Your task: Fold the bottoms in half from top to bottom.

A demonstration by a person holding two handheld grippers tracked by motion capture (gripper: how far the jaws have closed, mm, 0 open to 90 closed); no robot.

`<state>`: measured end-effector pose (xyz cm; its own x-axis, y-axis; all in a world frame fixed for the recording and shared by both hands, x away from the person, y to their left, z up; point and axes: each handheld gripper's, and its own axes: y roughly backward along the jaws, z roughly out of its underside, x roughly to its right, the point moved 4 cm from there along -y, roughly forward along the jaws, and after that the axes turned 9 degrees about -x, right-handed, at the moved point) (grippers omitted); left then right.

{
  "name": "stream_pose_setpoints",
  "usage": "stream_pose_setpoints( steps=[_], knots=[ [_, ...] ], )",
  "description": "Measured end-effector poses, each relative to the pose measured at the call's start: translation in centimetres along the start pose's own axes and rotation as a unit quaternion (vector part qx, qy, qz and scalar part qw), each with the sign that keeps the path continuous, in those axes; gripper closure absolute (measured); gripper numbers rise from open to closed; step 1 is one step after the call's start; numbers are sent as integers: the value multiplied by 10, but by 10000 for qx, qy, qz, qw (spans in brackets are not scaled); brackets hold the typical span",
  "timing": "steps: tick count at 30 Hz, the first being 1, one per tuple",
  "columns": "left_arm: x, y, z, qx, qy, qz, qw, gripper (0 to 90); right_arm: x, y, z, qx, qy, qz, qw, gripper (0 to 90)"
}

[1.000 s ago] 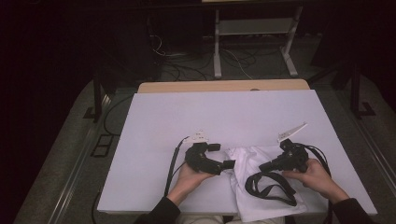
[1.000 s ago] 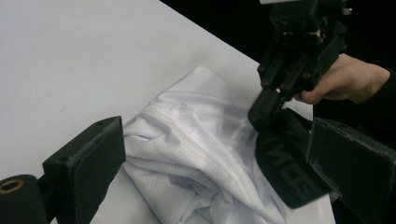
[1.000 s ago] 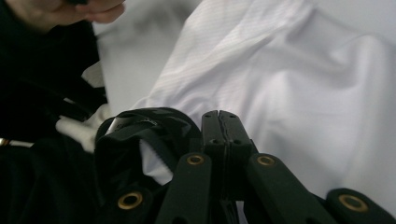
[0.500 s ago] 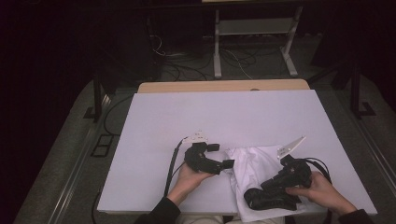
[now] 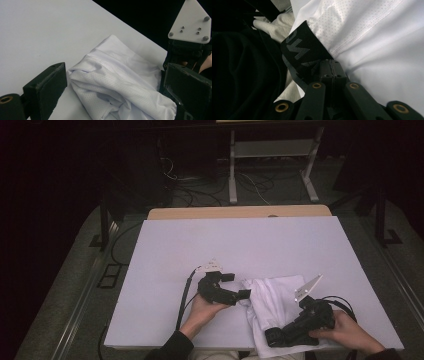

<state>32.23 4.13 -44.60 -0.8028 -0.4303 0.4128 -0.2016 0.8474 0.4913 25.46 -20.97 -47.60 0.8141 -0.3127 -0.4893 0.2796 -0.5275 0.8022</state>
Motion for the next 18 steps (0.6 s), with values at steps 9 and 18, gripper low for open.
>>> stream_pose_setpoints(
  steps=[9, 18],
  knots=[
    [-2, -1, -3, -13, 68, -52, 10000, 38, -3, 0, 0, -21, -18, -17, 10000, 863],
    [-1, -1, -9, -11, 60, -54, 10000, 37, -12, 17, -2, 417, 193, 177, 9988, 675]
  ],
)
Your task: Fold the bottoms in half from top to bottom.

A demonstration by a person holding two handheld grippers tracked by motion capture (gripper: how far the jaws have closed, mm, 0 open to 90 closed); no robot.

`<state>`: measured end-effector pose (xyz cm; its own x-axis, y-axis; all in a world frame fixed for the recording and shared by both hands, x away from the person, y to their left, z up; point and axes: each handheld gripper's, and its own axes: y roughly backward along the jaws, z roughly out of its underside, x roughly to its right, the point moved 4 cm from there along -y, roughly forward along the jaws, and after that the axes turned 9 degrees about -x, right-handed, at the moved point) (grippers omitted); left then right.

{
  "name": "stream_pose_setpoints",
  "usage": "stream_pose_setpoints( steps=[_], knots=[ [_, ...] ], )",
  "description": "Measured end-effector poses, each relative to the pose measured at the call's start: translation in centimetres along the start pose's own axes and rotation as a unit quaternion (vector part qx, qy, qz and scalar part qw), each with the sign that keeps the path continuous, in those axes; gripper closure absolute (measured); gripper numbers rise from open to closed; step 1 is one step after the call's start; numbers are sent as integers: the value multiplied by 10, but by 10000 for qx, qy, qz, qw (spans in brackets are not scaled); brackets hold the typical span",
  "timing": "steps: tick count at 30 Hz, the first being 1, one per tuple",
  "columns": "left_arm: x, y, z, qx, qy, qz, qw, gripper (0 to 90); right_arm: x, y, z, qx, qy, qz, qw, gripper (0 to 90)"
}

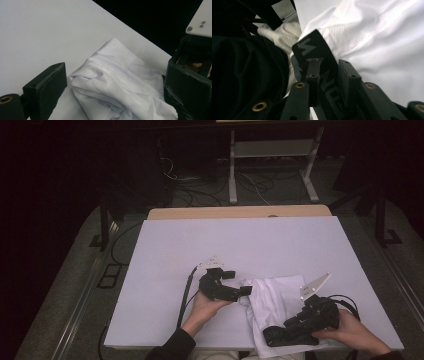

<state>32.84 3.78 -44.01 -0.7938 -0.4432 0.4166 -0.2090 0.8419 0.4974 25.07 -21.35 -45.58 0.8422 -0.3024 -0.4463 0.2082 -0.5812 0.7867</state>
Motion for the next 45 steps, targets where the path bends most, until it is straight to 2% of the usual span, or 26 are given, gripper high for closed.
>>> stream_pose_setpoints(
  steps=[4, 8, 12, 14, 18, 23, 26, 36, 45],
  knots=[
    [0, 0, -2, 3, -5, -1, 10000, 37, 0, 8, -3, 186, 29, 149, 9997, 579],
    [1, 0, -4, -14, -12, 0, 10000, 35, 5, 16, -4, 386, -139, 270, 9988, 490],
    [1, 0, -5, -14, 5, -2, 10000, 33, 8, 24, -5, 572, -207, 415, 9973, 394],
    [0, 0, -6, -30, -4, -4, 10000, 31, 9, 27, -5, 599, -204, 501, 9967, 342],
    [-1, 0, -7, -41, 13, -18, 10000, 28, 12, 33, -8, 706, -238, 692, 9948, 178],
    [-3, 0, -8, -18, 40, -24, 10000, 28, 18, 38, -10, 793, -300, 757, 9935, 116],
    [-4, 1, -9, -6, 53, -26, 10000, 27, 23, 42, -11, 815, -331, 799, 9929, 18],
    [-8, -2, -13, 6, 111, -58, 9999, 27, 47, 56, -9, 1195, -607, 937, 9865, 0],
    [-17, -6, -13, -45, 236, -137, 9996, 27, 66, 63, -5, 1353, -804, 1103, 9813, 0]
  ],
)
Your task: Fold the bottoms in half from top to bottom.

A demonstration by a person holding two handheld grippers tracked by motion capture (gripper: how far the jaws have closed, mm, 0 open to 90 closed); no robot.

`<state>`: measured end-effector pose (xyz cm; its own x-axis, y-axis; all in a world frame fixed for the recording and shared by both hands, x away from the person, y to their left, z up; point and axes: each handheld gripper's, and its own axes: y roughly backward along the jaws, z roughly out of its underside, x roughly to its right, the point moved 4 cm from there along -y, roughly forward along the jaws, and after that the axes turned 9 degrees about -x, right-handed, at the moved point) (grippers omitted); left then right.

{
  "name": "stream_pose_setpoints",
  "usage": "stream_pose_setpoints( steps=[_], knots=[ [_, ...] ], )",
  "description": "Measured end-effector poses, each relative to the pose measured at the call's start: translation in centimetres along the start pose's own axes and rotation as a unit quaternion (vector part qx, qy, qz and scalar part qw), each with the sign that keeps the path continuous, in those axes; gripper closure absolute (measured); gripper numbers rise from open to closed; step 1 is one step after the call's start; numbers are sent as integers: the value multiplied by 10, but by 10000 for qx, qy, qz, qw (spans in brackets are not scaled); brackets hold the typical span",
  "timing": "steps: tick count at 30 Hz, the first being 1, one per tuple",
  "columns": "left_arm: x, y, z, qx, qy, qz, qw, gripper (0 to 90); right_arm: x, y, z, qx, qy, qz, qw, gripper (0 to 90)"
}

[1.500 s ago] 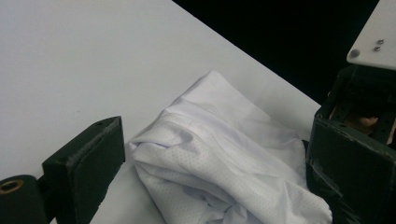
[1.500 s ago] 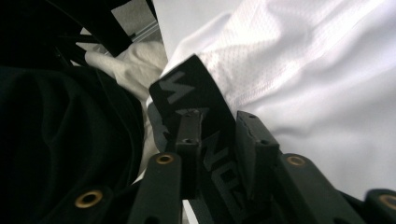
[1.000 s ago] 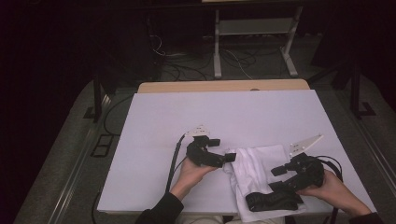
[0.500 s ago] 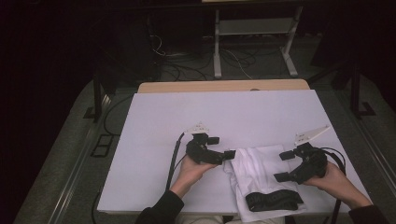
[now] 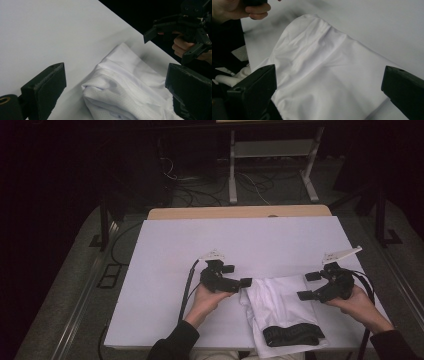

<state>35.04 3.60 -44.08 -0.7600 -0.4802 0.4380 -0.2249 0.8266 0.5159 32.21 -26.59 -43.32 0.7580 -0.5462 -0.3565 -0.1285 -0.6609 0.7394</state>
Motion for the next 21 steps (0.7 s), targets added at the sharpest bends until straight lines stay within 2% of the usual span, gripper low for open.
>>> stream_pose_setpoints(
  steps=[5, 8, 18, 21],
  knots=[
    [-6, -3, 1, -18, 84, -35, 10000, 27, 13, -1, 0, 54, -116, 282, 9995, 1],
    [-8, -6, 2, -80, 115, -57, 9999, 27, 22, -3, -1, 60, -201, 372, 9991, 1],
    [-16, -17, 5, -214, 215, -51, 9995, 36, 45, -7, 1, 56, -439, 485, 9978, 70],
    [-18, -20, 6, -245, 246, -56, 9994, 43, 49, -8, 2, 47, -443, 536, 9976, 88]
  ],
)
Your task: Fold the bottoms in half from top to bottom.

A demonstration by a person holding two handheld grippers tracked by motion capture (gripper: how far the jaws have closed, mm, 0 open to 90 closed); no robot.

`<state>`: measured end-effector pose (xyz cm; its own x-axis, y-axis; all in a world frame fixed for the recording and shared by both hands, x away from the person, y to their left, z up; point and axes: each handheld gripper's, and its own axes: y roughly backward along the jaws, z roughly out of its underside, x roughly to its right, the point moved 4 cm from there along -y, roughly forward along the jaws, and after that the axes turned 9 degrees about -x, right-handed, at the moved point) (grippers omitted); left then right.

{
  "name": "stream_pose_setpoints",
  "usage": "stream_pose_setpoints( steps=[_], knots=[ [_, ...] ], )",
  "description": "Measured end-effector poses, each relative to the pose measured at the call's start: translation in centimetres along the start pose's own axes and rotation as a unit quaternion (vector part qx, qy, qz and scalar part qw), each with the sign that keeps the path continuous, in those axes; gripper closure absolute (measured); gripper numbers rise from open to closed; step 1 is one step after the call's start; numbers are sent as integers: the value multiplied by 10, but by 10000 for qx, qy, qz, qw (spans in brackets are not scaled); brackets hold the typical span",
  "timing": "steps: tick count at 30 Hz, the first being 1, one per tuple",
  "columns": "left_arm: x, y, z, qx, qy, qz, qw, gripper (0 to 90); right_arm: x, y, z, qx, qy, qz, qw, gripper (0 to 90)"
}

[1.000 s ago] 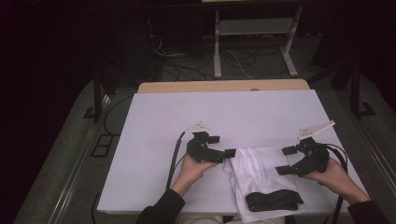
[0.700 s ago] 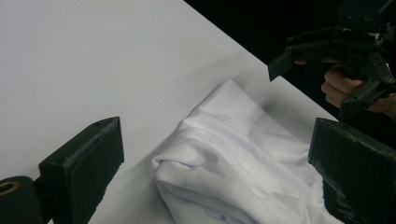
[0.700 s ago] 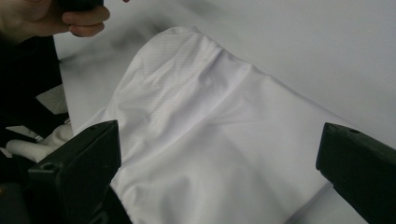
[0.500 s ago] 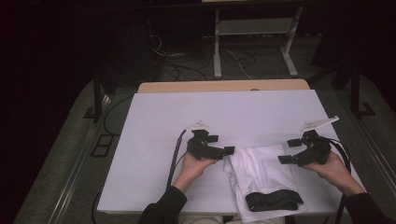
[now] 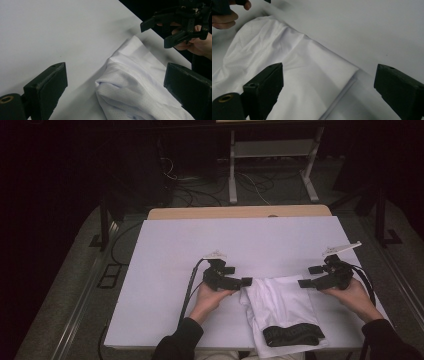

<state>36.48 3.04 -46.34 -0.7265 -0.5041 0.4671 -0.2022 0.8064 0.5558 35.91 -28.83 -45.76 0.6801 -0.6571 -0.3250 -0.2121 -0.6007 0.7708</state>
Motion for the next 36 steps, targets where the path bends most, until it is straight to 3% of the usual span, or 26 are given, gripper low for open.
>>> stream_pose_setpoints(
  steps=[9, 16, 23, 29, 36],
  knots=[
    [-5, -10, 4, -213, 84, 22, 9997, 68, 13, -1, 2, 43, -133, 45, 9999, 143],
    [-7, -16, 6, -274, 271, 144, 9992, 147, 23, -4, 4, 31, -205, 20, 9998, 214],
    [-8, -20, 8, -399, 376, 365, 9978, 279, 27, -10, 1, -12, -156, -68, 9999, 324],
    [-9, -22, 10, -495, 445, 430, 9969, 402, 29, -19, 0, -186, -108, -168, 9996, 520],
    [-10, -25, 11, -616, 446, 392, 9963, 647, 26, -22, -3, -248, -53, -156, 9996, 786]
  ],
)
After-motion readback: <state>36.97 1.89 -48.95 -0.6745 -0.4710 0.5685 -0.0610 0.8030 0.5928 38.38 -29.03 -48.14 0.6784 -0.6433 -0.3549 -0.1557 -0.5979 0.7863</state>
